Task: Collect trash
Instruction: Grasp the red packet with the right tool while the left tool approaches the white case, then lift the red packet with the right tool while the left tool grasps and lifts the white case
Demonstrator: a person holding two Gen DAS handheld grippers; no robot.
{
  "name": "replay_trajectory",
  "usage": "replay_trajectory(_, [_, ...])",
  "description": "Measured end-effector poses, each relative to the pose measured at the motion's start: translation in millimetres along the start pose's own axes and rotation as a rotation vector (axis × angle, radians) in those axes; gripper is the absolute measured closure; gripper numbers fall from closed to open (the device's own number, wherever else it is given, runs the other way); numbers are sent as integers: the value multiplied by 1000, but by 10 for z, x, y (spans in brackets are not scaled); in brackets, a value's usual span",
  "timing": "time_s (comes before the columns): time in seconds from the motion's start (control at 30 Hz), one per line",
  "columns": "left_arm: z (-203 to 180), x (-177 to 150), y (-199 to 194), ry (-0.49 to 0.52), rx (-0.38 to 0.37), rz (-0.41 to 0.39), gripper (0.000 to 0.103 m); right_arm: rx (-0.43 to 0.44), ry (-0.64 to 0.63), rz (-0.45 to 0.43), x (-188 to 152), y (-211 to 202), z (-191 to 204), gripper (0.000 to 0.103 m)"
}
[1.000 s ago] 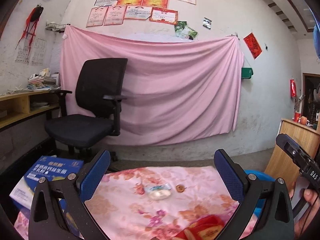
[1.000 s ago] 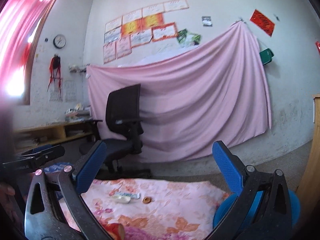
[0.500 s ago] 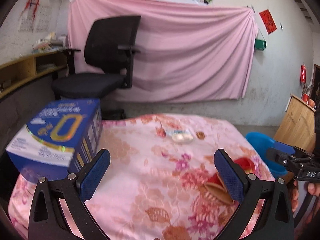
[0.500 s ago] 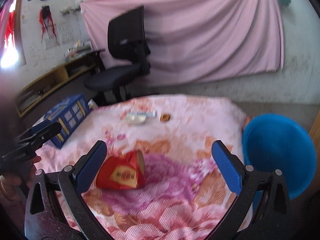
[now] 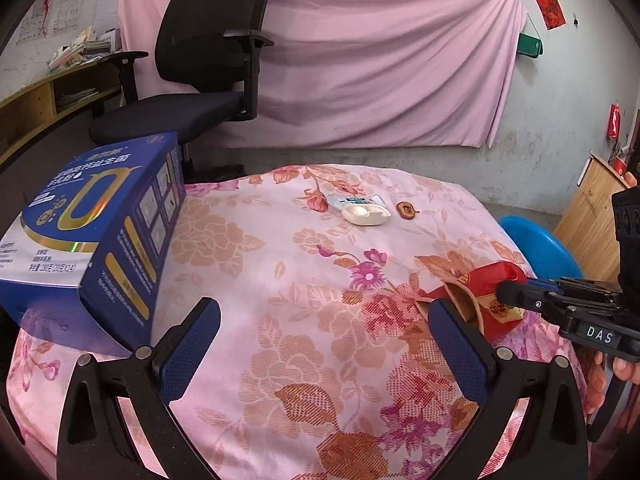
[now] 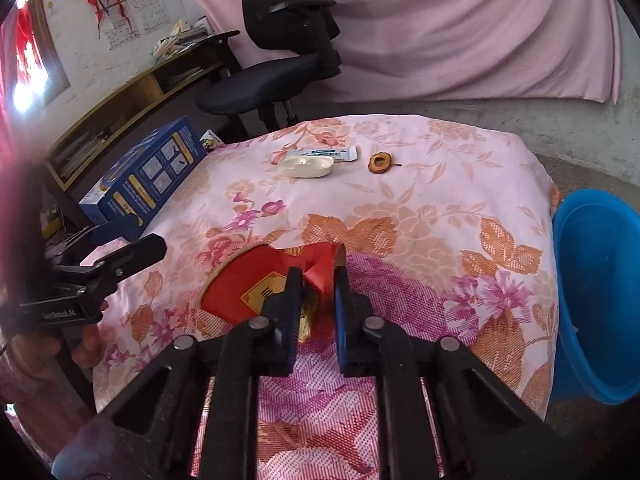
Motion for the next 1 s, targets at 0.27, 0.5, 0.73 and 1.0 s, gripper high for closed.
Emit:
replay_trajectory(0.27, [-95,187,214,41,-4,49,2,-133,-19,-34,121,-52,-219,65])
replay_trajectory(0.5, [-224,260,617,49,-98,173,2,-173,48,-28,272,33,-626,65])
replay_trajectory(0.73, [-286,499,984,27,-73,190,2,-219,94,-47,340,34,-966,65])
replay_trajectory(1.0, [-258,563,1396,-13,-26,238,3,-260,98,-61,425,65,-1126,65])
Point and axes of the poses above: each gripper's, at about its wrist camera, not at the fingertips, and y roughly the way its jaws point, z to its left, x to its top, the point moved 8 cm from there along y, roughly the way its jaws point
